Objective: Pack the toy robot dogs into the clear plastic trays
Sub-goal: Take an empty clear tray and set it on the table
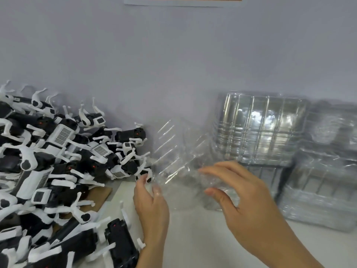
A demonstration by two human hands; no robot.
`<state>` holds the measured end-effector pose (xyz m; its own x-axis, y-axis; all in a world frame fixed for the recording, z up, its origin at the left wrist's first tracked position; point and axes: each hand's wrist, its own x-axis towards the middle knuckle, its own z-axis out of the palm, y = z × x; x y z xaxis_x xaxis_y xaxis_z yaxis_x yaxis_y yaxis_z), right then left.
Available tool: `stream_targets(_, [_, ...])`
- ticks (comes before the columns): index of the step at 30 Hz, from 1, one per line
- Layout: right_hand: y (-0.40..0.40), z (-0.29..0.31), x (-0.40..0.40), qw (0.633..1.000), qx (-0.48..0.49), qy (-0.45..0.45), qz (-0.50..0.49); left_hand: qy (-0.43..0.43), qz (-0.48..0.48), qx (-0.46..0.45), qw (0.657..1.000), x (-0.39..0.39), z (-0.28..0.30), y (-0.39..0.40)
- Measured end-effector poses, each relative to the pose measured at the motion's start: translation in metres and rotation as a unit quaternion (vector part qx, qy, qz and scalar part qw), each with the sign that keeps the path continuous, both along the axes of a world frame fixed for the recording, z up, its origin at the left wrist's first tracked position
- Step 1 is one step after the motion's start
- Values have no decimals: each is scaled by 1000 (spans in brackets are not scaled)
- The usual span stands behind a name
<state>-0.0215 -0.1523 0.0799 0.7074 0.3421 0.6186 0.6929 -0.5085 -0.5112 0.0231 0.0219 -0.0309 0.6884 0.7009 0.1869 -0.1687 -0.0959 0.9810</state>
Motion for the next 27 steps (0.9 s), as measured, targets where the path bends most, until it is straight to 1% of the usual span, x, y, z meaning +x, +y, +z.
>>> stream_targets(3, [-23,0,-22,998,48,44,22,-36,21,-8,999,-3,5,0])
stream_targets(5, [-37,1,-34,994,80,72,28,-43,11,14,999,-5,10,-5])
stream_targets(9, [-57,12,-50,992,62,110,24,-46,-36,68,996,-15,16,-18])
stream_targets(12, [-66,19,-59,991,69,114,-1,-36,-51,91,994,-23,13,-24])
stream_targets(15, [-73,27,-69,991,65,91,-66,-53,-67,64,994,-39,18,-32])
stream_targets(17, [-76,31,-75,988,41,72,-129,-76,-86,43,992,-52,21,-38])
stream_targets(19, [-75,29,-77,978,-5,64,-199,-93,-110,45,989,-64,26,-44])
stream_targets(22, [-58,10,-72,949,-133,77,-276,-81,-167,54,981,-81,34,-49])
stream_targets(23, [-49,1,-70,938,-169,82,-291,-67,-190,60,978,-85,34,-49])
stream_targets(25, [-29,-19,-64,928,-206,99,-294,-21,-234,68,970,-92,32,-48])
stream_targets(27, [-10,-36,-61,936,-213,115,-255,36,-277,67,958,-96,28,-45])
